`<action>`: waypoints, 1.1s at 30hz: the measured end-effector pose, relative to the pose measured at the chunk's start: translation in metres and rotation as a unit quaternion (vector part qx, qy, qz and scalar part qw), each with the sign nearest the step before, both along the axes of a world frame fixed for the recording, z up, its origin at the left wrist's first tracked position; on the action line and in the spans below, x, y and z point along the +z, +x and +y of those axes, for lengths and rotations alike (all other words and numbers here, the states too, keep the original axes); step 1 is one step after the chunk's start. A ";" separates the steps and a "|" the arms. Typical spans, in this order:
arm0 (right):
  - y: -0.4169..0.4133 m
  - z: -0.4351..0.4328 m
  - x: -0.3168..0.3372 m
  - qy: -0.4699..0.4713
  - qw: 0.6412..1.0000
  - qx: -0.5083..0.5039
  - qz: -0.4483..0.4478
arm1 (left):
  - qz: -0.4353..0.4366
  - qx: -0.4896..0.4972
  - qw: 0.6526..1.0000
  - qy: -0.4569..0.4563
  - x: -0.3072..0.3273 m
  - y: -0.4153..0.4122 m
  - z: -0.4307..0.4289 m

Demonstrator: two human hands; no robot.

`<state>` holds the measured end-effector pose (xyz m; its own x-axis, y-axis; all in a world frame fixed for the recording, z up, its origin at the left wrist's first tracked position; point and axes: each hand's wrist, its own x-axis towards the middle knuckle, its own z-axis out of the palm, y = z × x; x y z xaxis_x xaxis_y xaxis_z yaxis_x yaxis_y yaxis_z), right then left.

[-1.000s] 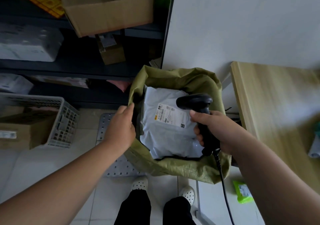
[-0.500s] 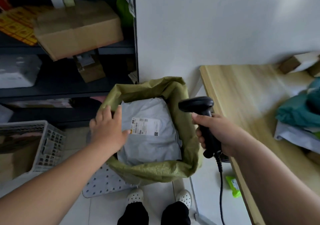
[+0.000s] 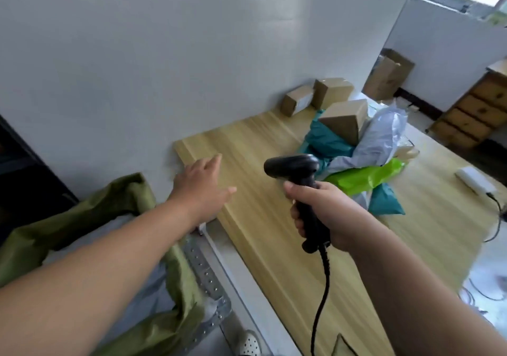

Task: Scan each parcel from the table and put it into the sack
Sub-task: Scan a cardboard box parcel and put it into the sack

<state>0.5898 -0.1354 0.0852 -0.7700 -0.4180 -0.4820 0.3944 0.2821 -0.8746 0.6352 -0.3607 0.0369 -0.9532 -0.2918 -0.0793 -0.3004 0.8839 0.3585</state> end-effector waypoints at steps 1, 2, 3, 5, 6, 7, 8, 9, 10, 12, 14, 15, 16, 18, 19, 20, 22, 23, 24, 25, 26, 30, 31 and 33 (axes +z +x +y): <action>-0.007 0.015 0.003 -0.004 1.000 -0.021 0.004 | 0.003 -0.018 1.000 0.004 0.006 -0.016 0.016; -0.015 0.030 0.006 -0.007 0.999 -0.041 0.008 | 0.007 -0.035 0.999 0.006 0.011 -0.033 0.032; -0.022 0.045 0.008 -0.010 0.998 -0.058 0.012 | 0.011 -0.052 0.999 0.008 0.016 -0.049 0.048; -0.036 0.073 0.011 -0.015 0.996 -0.087 0.020 | 0.023 -0.083 0.996 0.018 0.024 -0.080 0.078; -0.044 0.087 0.012 -0.018 0.995 -0.098 0.024 | 0.029 -0.096 0.995 0.024 0.028 -0.095 0.093; -0.051 0.099 0.013 -0.019 0.994 -0.108 0.028 | 0.034 -0.107 0.993 0.031 0.032 -0.109 0.106; -0.058 0.110 0.013 -0.021 0.993 -0.116 0.031 | 0.040 -0.114 0.992 0.039 0.035 -0.123 0.118; -0.065 0.120 0.013 -0.024 0.991 -0.125 0.034 | 0.044 -0.119 0.991 0.049 0.038 -0.137 0.130; -0.072 0.129 0.014 -0.031 0.990 -0.133 0.037 | 0.048 -0.123 0.990 0.054 0.042 -0.151 0.140; -0.087 0.142 0.015 -0.051 0.987 -0.145 0.046 | 0.049 -0.130 0.989 0.059 0.047 -0.180 0.157; -0.103 0.151 0.018 -0.068 0.984 -0.159 0.051 | 0.041 -0.120 0.988 0.084 0.051 -0.209 0.170; -0.111 0.154 0.020 -0.073 0.982 -0.167 0.050 | 0.036 -0.109 0.988 0.103 0.052 -0.223 0.175; -0.119 0.156 0.021 -0.075 0.980 -0.175 0.050 | 0.030 -0.096 0.988 0.119 0.053 -0.237 0.179; -0.135 0.158 0.022 -0.076 0.978 -0.185 0.054 | 0.015 -0.065 0.987 0.149 0.051 -0.264 0.186; -0.142 0.159 0.022 -0.075 0.978 -0.188 0.057 | 0.006 -0.046 0.985 0.168 0.049 -0.276 0.189; -0.149 0.160 0.021 -0.074 0.977 -0.193 0.058 | -0.004 -0.024 0.981 0.191 0.046 -0.289 0.191; -0.160 0.162 0.019 -0.075 0.975 -0.203 0.052 | -0.029 0.026 0.971 0.236 0.038 -0.311 0.193; -0.164 0.163 0.017 -0.077 0.975 -0.205 0.048 | -0.045 0.049 0.965 0.255 0.034 -0.322 0.193; -0.168 0.164 0.016 -0.076 0.975 -0.205 0.045 | -0.061 0.068 0.958 0.272 0.029 -0.331 0.193; -0.171 0.166 0.014 -0.074 0.975 -0.205 0.042 | -0.078 0.084 0.951 0.288 0.023 -0.339 0.192; -0.173 0.168 0.012 -0.072 0.976 -0.204 0.040 | -0.096 0.095 0.943 0.302 0.018 -0.344 0.192; -0.179 0.176 0.008 -0.061 0.976 -0.207 0.035 | -0.123 0.099 0.926 0.342 -0.004 -0.354 0.191; -0.178 0.177 0.007 -0.061 0.976 -0.208 0.033 | -0.105 0.103 0.925 0.349 -0.008 -0.355 0.193; -0.176 0.177 0.007 -0.065 0.975 -0.212 0.032 | -0.056 0.129 0.921 0.363 -0.009 -0.354 0.195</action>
